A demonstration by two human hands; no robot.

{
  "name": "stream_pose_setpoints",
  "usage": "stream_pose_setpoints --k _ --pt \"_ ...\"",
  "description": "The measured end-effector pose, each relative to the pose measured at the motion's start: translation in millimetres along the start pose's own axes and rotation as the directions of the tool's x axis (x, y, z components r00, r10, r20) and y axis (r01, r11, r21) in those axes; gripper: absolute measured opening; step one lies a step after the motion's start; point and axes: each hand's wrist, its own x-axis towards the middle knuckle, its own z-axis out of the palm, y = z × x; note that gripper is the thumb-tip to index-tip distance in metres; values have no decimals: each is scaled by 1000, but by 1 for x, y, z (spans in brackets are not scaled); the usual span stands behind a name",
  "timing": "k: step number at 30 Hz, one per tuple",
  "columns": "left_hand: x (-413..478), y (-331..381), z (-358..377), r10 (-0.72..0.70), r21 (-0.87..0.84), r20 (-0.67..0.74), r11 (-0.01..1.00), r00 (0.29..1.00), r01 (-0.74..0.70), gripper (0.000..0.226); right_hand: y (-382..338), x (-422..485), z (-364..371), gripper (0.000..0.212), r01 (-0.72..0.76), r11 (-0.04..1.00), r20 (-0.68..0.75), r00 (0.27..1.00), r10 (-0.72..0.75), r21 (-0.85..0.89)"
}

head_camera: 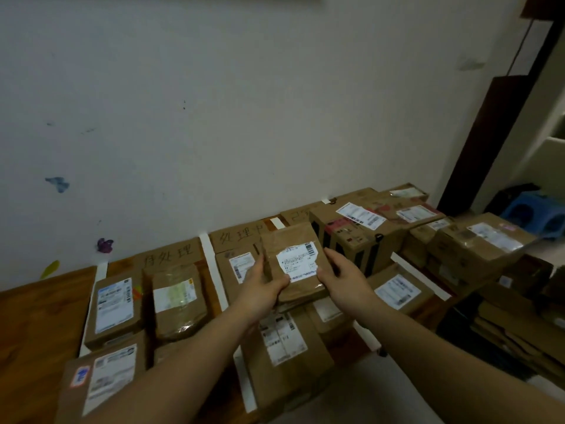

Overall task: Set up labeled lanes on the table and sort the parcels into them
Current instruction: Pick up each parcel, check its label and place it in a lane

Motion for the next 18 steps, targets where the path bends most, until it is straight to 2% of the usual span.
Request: stream_pose_setpoints --k 8,12,15,18 --pt "48 8 11 -2 73 -183 997 983 16 69 -3 55 -9 35 56 998 189 980 -56 4" --pt "80 5 3 -34 49 -132 998 991 41 73 -7 89 1 37 21 1000 180 984 -20 -4" --pt "106 5 -7 -26 36 -99 999 995 30 67 -6 117 12 50 26 994 127 992 -12 -110" --pt "127 1 -13 -55 37 -96 998 994 59 70 9 150 27 52 51 985 111 993 -33 -165"
